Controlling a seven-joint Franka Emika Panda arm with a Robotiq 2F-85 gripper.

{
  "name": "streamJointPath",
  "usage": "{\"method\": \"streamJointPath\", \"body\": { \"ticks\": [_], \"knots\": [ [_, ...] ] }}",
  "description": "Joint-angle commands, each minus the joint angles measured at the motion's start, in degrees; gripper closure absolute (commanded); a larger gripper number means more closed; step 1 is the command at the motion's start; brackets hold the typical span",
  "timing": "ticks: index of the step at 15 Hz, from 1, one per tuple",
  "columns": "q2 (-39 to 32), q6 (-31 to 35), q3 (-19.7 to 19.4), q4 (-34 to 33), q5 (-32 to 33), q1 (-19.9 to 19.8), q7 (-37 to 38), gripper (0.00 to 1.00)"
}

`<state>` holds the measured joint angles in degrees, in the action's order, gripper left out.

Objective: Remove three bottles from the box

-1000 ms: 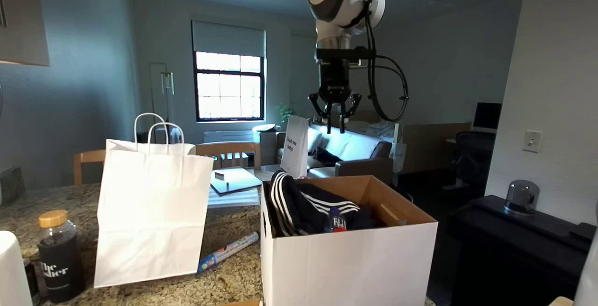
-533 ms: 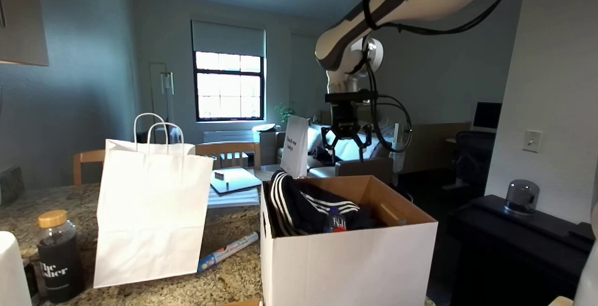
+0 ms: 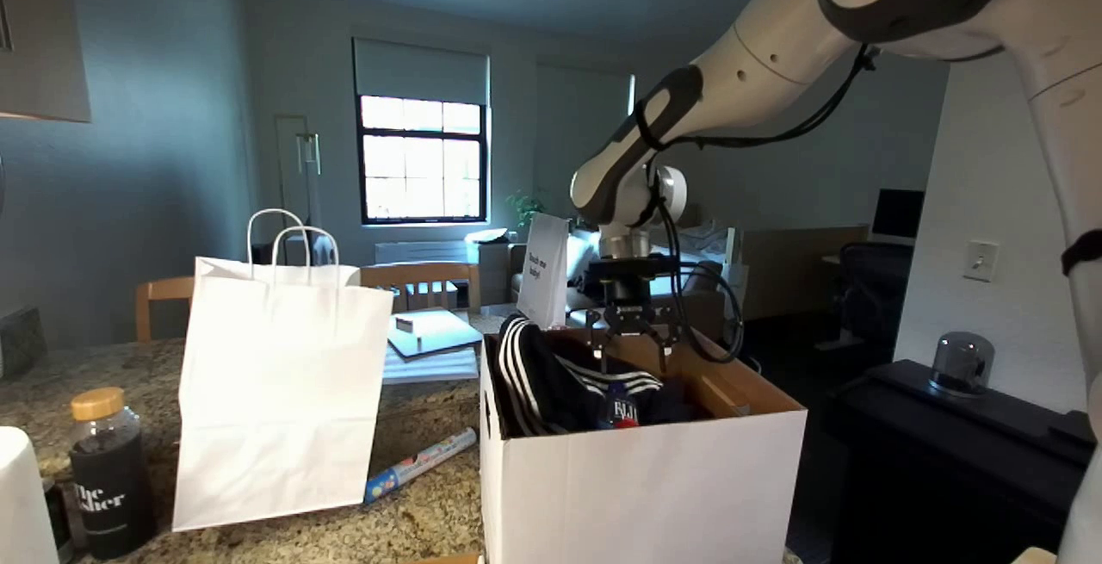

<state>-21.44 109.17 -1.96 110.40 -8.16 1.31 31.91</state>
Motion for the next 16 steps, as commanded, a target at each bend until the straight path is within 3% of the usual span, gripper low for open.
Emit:
{"method": "streamJointPath", "body": {
  "ticks": [1, 7, 8, 9, 12, 14, 16],
  "knots": [
    [-3.58, 6.49, 0.36, 2.22, -1.09, 1.08, -2.24, 0.00],
    [-7.87, 18.78, 0.61, 4.15, 0.94, 5.10, -1.56, 0.00],
    [-8.03, 19.65, 0.48, 4.42, 1.09, 5.60, -1.37, 0.09],
    [-7.63, 20.33, 0.15, 5.00, 1.60, 6.17, -0.94, 0.27],
    [-3.36, 20.43, -0.04, 8.07, 1.61, 6.43, -0.99, 0.47],
    [0.90, 18.63, -0.45, 10.16, 2.00, 6.33, -0.41, 0.57],
    [7.26, 17.92, -0.31, 13.18, 1.83, 5.87, -1.12, 0.59]
  ]
}}
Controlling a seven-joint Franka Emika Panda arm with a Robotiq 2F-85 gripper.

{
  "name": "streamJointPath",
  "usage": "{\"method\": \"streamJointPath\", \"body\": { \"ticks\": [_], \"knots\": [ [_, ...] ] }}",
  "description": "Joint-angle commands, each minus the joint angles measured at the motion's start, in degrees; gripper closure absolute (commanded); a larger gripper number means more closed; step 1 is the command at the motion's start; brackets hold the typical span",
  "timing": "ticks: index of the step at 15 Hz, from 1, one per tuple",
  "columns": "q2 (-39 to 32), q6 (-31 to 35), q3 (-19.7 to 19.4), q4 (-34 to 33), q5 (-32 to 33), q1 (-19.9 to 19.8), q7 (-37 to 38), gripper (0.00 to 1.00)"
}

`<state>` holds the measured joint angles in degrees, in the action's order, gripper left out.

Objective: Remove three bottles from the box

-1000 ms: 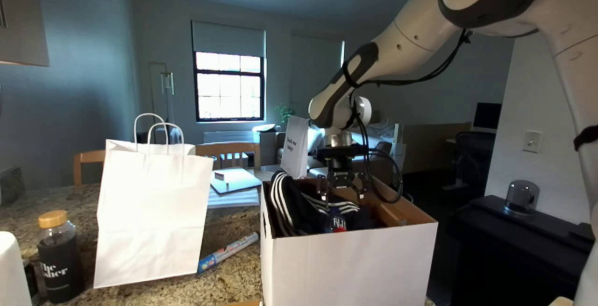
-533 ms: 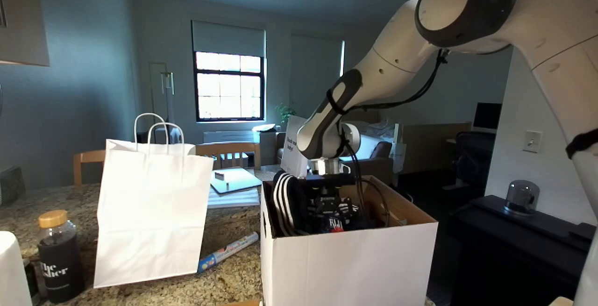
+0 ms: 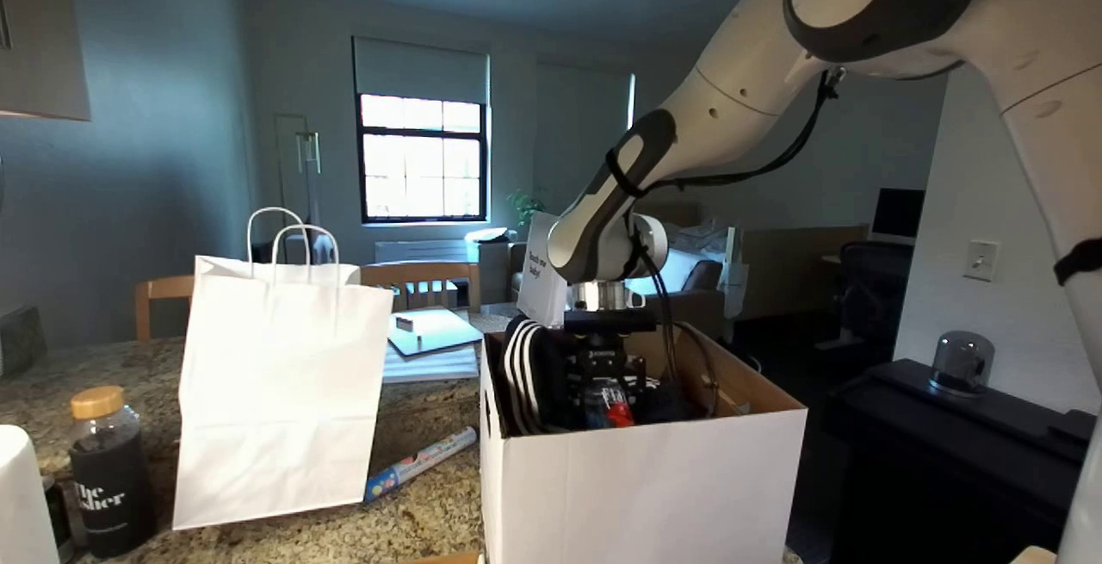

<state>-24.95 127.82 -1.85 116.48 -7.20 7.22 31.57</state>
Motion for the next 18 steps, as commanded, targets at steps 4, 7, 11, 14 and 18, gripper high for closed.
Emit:
{"method": "streamJointPath", "body": {
  "ticks": [4, 7, 11, 14, 18],
  "knots": [
    [21.54, -4.99, 0.51, 8.34, 1.47, -0.43, -0.05, 0.65],
    [28.25, -9.92, 2.04, 7.16, 1.46, -0.84, -0.12, 0.65],
    [34.05, -14.28, 4.91, 4.71, -1.44, -0.63, -1.27, 0.65],
    [34.96, -14.60, 8.77, 3.09, -1.00, 0.45, 0.80, 0.65],
    [30.90, -12.84, 14.80, 0.11, -0.39, 3.32, 4.21, 0.65]
  ]
}}
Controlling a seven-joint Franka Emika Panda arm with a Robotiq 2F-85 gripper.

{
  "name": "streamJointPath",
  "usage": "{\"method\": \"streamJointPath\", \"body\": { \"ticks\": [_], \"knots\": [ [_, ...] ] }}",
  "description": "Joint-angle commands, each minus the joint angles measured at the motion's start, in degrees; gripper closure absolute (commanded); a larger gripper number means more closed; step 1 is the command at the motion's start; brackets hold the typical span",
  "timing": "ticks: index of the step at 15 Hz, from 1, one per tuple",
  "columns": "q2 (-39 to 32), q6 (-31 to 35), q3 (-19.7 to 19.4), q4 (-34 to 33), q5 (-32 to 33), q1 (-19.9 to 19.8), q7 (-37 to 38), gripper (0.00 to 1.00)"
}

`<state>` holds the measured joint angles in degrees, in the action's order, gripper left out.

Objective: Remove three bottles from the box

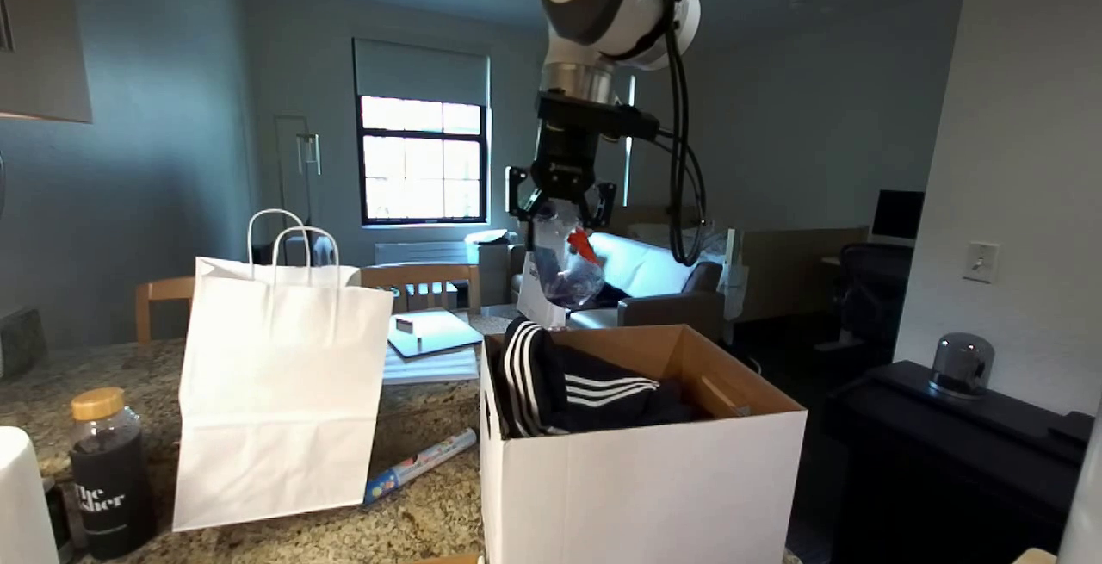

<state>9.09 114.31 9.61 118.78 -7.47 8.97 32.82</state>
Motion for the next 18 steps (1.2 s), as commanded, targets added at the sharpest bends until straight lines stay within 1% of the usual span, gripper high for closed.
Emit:
{"method": "streamJointPath", "body": {
  "ticks": [1, 4, 6, 8, 11, 15, 18],
  "knots": [
    [-4.67, 0.47, 4.71, -3.27, 0.53, 2.41, 4.35, 0.65],
    [-11.31, 1.54, 8.40, -6.80, 2.55, 5.70, 10.03, 0.65],
    [-16.60, 2.16, 9.59, -9.69, 2.74, 8.26, 12.05, 0.65],
    [-22.57, 2.04, 9.89, -12.88, 3.14, 11.08, 13.87, 0.65],
    [-32.74, -0.27, 8.95, -18.78, 2.86, 15.46, 15.33, 0.65],
    [-45.27, -0.47, 6.52, -25.04, 2.07, 20.27, 15.03, 0.65],
    [-52.29, -0.16, 5.42, -29.08, 1.30, 22.85, 14.23, 0.65]
  ]
}}
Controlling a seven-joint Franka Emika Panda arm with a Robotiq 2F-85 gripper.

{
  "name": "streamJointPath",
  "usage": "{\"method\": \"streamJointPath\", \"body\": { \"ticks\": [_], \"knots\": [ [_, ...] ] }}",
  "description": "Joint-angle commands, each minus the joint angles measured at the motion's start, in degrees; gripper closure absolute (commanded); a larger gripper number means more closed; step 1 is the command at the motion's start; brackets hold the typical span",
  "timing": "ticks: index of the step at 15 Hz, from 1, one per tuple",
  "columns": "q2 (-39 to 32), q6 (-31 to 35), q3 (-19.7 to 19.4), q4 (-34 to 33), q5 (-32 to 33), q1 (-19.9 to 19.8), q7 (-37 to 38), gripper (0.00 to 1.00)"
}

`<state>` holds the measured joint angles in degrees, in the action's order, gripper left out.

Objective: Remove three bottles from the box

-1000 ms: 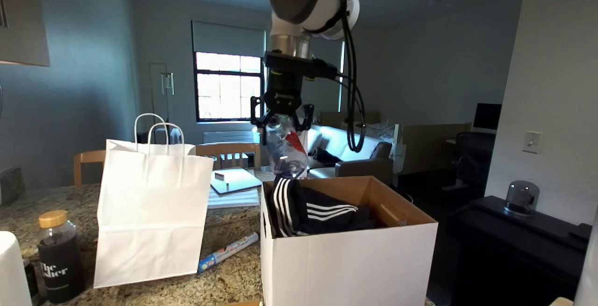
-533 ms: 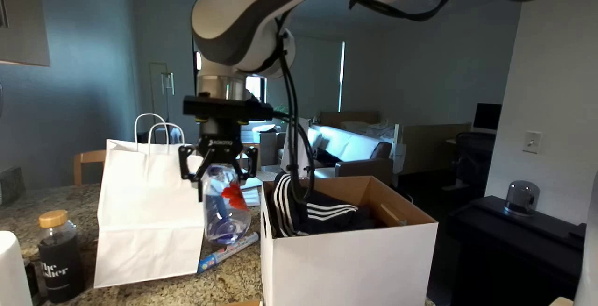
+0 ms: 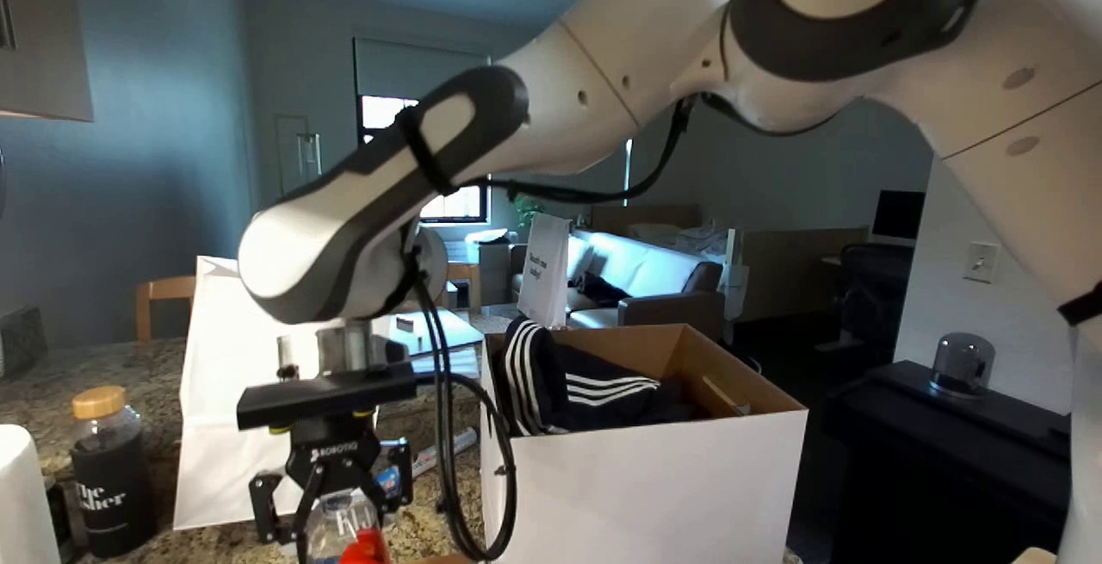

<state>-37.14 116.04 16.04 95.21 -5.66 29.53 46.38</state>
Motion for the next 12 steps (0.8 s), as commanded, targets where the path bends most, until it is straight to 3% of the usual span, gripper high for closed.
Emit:
{"method": "streamJointPath", "body": {
  "ticks": [1, 9, 10, 12],
  "knots": [
    [-7.59, -1.54, -0.98, -6.00, -0.82, 3.04, 0.49, 0.65],
    [-15.45, -1.46, -3.40, -8.67, 0.24, 10.44, 0.27, 0.65],
    [-15.68, -1.81, -3.82, -8.64, 0.28, 11.06, 0.10, 0.15],
    [-15.39, -1.45, -4.66, -7.77, 0.72, 12.02, -0.13, 0.08]
  ]
}}
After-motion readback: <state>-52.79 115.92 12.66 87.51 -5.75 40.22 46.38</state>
